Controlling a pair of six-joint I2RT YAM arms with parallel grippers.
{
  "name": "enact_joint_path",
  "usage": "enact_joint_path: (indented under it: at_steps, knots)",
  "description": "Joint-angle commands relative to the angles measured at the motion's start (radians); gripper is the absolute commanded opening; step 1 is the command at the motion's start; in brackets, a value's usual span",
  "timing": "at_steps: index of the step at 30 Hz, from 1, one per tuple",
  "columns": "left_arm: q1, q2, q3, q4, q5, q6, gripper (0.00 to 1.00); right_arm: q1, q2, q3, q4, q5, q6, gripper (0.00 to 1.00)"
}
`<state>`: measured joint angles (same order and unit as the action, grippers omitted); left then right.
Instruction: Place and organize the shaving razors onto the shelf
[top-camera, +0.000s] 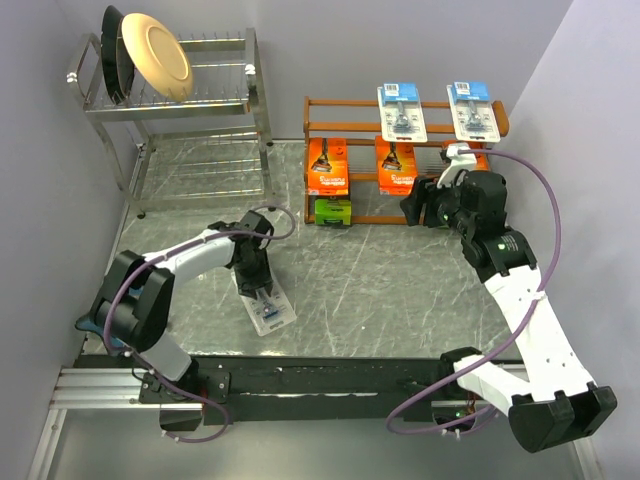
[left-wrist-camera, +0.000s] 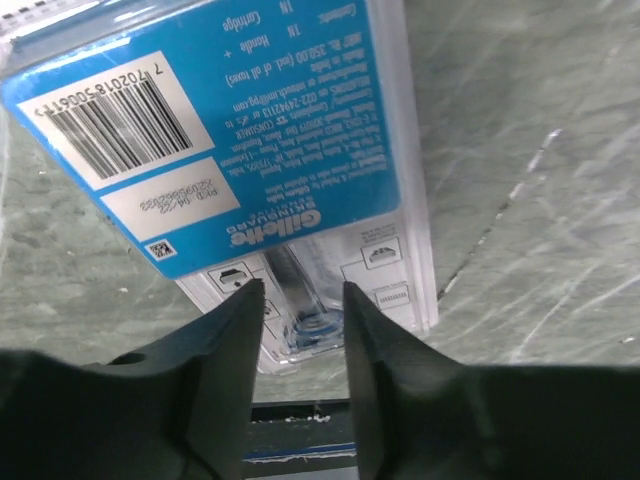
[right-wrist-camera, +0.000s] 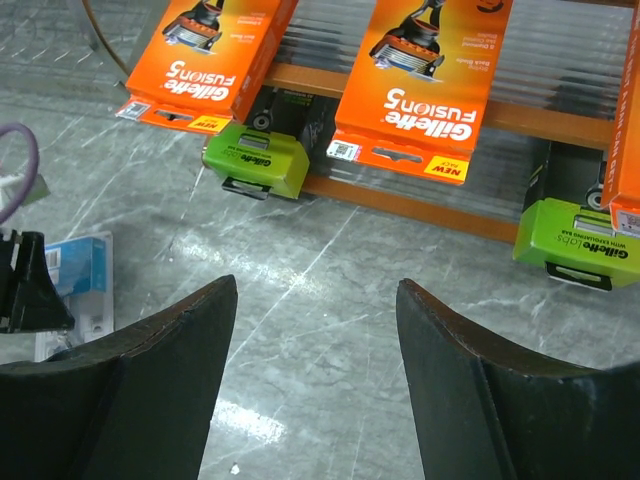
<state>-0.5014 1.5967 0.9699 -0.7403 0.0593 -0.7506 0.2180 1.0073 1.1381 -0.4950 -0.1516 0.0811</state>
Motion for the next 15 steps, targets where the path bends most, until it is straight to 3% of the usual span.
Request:
enact_joint_path:
  at_steps: [1, 7, 12, 15]
  knots:
    - [0.001, 0.02, -0.016, 0.036, 0.019, -0.006, 0.4, 0.0, -0.039, -0.018, 0.038, 0.001, 0.008, 0.72]
    - [0.001, 0.022, -0.022, 0.081, 0.065, 0.02, 0.39, -0.005, -0.039, -0.018, 0.035, -0.002, 0.005, 0.72]
    - [0.003, -0.001, -0.103, 0.189, 0.016, 0.059, 0.25, -0.003, -0.039, -0.021, 0.039, -0.008, 0.009, 0.73]
    - [0.003, -0.046, -0.152, 0.257, -0.007, 0.109, 0.25, -0.005, -0.044, -0.026, 0.038, -0.011, 0.008, 0.73]
